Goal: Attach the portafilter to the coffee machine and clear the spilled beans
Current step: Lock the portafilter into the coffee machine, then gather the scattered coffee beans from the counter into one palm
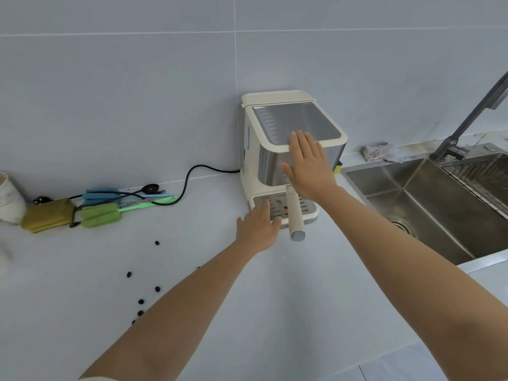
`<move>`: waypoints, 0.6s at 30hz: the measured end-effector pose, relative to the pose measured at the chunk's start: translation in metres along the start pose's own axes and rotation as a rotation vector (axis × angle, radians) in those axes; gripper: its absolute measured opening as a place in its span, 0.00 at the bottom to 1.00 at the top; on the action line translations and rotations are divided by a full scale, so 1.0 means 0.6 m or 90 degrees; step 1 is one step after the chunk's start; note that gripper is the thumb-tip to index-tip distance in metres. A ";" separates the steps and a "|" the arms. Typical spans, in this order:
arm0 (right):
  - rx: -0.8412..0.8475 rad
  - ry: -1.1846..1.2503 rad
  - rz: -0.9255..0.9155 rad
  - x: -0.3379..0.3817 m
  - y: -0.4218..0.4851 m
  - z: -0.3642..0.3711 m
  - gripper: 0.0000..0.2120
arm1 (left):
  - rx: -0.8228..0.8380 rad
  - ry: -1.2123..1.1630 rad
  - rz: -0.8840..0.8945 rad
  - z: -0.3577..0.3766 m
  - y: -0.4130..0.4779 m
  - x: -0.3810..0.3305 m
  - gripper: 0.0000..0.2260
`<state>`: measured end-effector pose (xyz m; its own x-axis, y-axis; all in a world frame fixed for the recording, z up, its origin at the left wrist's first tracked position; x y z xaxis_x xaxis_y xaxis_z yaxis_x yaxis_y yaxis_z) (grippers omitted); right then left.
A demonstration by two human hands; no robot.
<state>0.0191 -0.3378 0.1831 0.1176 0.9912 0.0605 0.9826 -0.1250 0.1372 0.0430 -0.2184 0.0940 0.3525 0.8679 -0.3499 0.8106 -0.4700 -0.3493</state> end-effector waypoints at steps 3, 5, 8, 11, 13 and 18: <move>-0.041 0.018 -0.032 0.046 -0.012 0.016 0.28 | -0.076 0.103 -0.009 -0.018 -0.009 0.064 0.27; -0.045 0.021 -0.059 0.076 -0.016 0.030 0.28 | -0.119 0.151 -0.027 -0.030 -0.016 0.111 0.27; -0.036 0.048 -0.094 0.121 -0.020 0.055 0.31 | -0.167 0.186 -0.062 -0.045 -0.034 0.180 0.28; -0.005 0.076 -0.129 0.161 -0.016 0.083 0.32 | -0.201 0.199 -0.111 -0.063 -0.052 0.248 0.29; 0.039 0.075 -0.134 0.185 -0.013 0.102 0.31 | -0.223 0.188 -0.136 -0.072 -0.064 0.286 0.30; 0.181 0.097 -0.243 0.345 -0.036 0.194 0.43 | -0.173 0.154 -0.295 -0.035 -0.188 0.482 0.37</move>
<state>0.0392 -0.1249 0.0777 -0.2600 0.9436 0.2048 0.9540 0.2838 -0.0963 0.0635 0.0893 0.0506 0.0032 1.0000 0.0048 0.9851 -0.0024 -0.1720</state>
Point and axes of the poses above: each hand's wrist, its own y-axis towards the middle knuckle, its own z-axis out of the palm, x = y × z, the point moved 2 cm from there along y, towards the middle knuckle, and after that the axes turned 13 degrees about -z, right-handed, at the moved point
